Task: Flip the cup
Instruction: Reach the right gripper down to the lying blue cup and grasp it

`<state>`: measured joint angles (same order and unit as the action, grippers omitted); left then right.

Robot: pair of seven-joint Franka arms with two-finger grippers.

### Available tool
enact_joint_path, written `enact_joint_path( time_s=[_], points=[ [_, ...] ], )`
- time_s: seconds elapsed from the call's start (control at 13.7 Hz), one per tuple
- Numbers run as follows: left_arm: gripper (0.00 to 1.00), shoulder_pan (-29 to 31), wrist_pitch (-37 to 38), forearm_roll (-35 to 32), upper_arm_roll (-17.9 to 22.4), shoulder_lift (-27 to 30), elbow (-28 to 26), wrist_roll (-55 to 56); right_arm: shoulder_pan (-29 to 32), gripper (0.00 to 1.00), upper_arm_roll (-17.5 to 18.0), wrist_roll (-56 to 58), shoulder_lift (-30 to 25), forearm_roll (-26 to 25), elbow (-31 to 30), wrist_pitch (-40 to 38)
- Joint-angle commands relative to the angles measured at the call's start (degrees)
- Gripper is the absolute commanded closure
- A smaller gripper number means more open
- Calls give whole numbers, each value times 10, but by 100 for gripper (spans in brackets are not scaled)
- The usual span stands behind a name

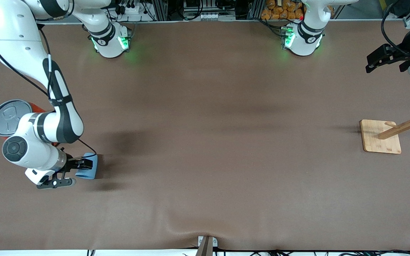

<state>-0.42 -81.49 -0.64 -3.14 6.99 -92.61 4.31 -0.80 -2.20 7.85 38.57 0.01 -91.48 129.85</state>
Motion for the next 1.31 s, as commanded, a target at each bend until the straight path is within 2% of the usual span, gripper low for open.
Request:
enact_joint_path(
  time_s=[0.0,0.44,0.95,1.09,1.17,1.24],
  points=[
    [0,8,12,6,0,9,7,-11,8,0,4,10,20,2,11,3],
    [0,8,13,6,2,9,8,-11,9,0,4,4,43,38,7,1],
    [0,7,12,-1,-1,7,9,-10,8,0,4,4,47,41,7,1],
    [0,7,10,0,-2,7,10,-10,8,33,4,12,47,41,7,-4],
    [0,7,10,0,-2,7,10,-10,8,43,4,12,47,40,7,-4],
    [0,6,9,0,-2,7,10,-10,8,43,4,15,47,40,8,-4]
  ],
)
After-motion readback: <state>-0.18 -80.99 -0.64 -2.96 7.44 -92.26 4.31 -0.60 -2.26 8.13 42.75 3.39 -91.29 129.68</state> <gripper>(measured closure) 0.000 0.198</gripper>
